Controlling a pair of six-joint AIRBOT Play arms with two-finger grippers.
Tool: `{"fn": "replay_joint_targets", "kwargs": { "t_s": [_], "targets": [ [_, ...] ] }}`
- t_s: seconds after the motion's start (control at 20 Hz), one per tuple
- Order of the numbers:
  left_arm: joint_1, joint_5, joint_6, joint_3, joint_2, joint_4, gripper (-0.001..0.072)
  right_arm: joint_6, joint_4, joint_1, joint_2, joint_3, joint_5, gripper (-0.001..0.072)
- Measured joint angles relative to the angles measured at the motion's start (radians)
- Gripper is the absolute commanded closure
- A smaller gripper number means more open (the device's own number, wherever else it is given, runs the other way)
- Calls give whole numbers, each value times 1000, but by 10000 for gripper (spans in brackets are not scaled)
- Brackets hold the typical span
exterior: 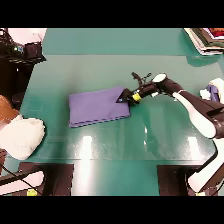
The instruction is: Fold the shirts.
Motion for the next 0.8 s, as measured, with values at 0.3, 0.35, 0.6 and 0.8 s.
{"fn": "replay_joint_targets", "kwargs": {
  "t_s": [0.3, 0.35, 0.6, 0.8],
  "targets": [
    [-7, -31, 0, 0, 0, -35, 676, -30, 24, 50, -74, 177, 6, 694],
    [-17, -37, 0, 0, 0, -39, 676, -32, 31, 37, -72, 203, 16, 694],
    [-147, -44, 0, 0, 0, -50, 676, -29, 23, -144, 19, 278, 43, 694],
    [-283, 3, 0, 0, 0, -53, 676, 2, -85, -389, 154, 292, 66, 694]
  ]
}}
